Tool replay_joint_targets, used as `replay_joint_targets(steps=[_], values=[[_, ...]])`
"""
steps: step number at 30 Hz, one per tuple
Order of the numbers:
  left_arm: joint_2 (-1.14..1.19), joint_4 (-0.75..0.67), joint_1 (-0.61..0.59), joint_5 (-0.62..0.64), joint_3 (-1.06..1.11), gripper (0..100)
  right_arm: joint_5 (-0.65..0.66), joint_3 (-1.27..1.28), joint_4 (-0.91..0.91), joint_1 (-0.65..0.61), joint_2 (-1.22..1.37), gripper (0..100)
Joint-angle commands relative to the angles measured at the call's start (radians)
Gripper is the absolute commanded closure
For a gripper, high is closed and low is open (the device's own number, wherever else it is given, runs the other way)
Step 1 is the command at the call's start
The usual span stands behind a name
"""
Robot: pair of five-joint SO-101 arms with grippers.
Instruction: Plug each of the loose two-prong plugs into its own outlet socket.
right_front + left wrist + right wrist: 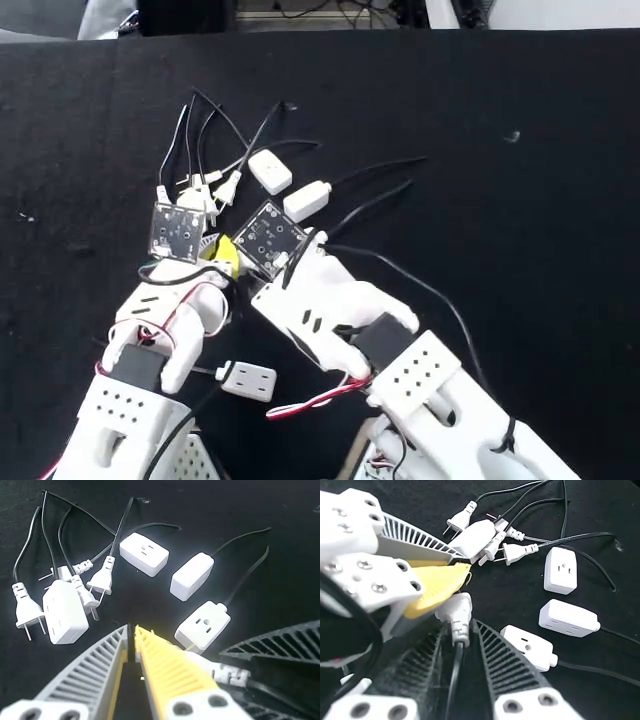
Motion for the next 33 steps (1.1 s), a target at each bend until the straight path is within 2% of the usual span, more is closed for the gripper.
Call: replay_joint_targets(steps=[1,7,11,14,16,18,21,23,25,33], values=[[-0.009,0.072,-0.119,-0.005,-0.15,97,0.002,-0.051,0.005,0.037,-0.025,98.8],[-0.008,0.451,-0.371,-0.018,-0.361,97,0.035,-0.077,0.083,0.072,-0.021,98.8],[-0.006,0.598,-0.521,-0.193,-0.288,97,0.058,-0.145,0.184,0.071,-0.021,98.8],[-0.008,0.6,-0.587,-0.351,-0.139,97,0.173,-0.242,0.381,0.055,-0.021,98.8],[-0.008,0.577,-0.61,-0.408,-0.048,97,0.267,-0.305,0.532,0.02,-0.019,98.8],[-0.008,0.512,-0.627,-0.405,0.028,97,0.336,-0.361,0.674,-0.034,-0.019,98.8],[-0.008,0.394,-0.638,-0.405,0.131,97,0.35,-0.414,0.806,-0.141,-0.019,98.8],[-0.008,0.333,-0.639,-0.407,0.179,97,0.35,-0.42,0.858,-0.219,-0.005,98.8],[-0.008,0.33,-0.639,-0.407,0.186,97,0.347,-0.418,0.89,-0.273,0.048,98.8],[-0.008,0.331,-0.639,-0.407,0.189,97,0.295,-0.506,0.879,-0.295,0.278,98.8]])
